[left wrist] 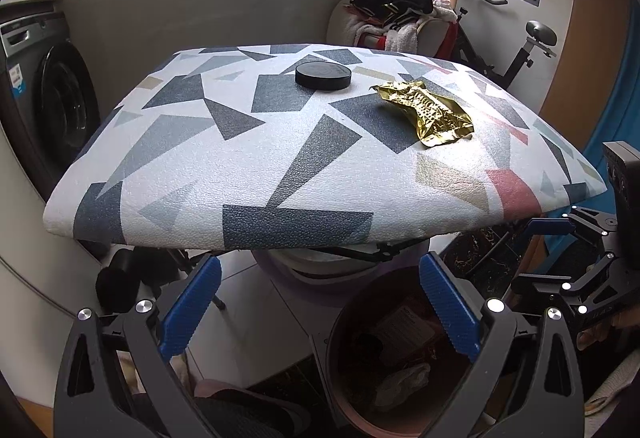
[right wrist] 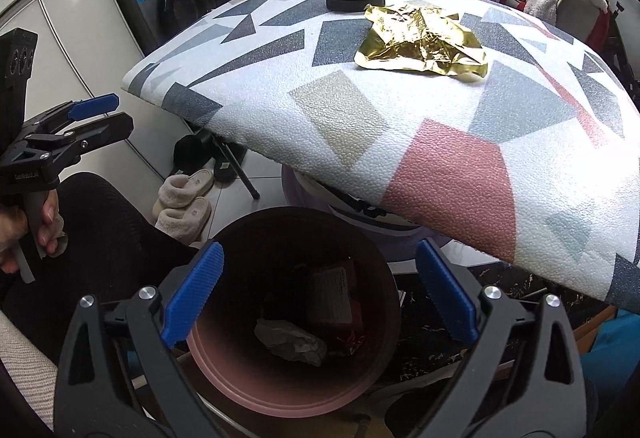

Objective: Collect trash
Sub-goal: 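Grasp the gold foil packet with the right gripper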

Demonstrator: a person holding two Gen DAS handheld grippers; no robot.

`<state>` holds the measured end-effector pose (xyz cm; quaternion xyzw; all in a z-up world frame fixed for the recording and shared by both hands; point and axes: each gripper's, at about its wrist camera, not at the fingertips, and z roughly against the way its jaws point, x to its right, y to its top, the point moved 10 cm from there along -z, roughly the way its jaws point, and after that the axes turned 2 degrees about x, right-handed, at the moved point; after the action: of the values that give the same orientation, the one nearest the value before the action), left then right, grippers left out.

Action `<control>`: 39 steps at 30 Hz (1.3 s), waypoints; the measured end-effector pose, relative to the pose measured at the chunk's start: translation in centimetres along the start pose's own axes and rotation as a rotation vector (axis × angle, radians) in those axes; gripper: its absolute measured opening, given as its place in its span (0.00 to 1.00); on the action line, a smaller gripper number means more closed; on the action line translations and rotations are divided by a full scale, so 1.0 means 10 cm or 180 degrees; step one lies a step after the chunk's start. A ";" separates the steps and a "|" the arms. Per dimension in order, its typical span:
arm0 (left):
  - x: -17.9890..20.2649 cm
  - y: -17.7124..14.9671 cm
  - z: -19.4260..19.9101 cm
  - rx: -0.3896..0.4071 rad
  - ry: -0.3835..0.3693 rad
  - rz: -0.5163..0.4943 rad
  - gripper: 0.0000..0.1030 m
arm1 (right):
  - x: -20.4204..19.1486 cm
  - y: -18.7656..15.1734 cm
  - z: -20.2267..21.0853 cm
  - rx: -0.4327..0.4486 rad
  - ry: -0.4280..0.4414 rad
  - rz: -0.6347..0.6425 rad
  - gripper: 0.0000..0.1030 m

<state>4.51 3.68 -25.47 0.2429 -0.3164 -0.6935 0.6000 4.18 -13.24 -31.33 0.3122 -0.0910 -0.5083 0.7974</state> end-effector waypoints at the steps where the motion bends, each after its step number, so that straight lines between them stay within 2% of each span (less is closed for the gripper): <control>1: 0.00 0.00 0.00 0.0000 0.0000 0.0000 0.94 | 0.00 0.00 0.00 0.0002 -0.0001 -0.0006 0.93; 15: -0.03 -0.01 0.00 -0.0005 0.0003 0.0015 0.94 | 0.03 0.04 0.01 0.0025 -0.0006 -0.0041 0.93; 22: -0.08 -0.02 -0.01 -0.0007 0.0013 0.0104 0.94 | 0.24 0.23 0.09 0.0172 -0.0077 -0.0150 0.93; 31: -0.14 0.01 -0.03 -0.0022 0.0013 0.0248 0.94 | 0.61 0.84 0.06 0.0335 -0.0158 -0.0271 0.94; 39: -0.14 0.03 -0.11 -0.0068 -0.0024 0.0318 0.94 | 0.65 1.53 -0.38 0.0327 -0.0160 -0.0246 0.94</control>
<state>5.69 4.92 -26.07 0.2177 -0.3229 -0.6669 0.6352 20.55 -12.90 -26.40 0.3432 -0.1248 -0.5410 0.7576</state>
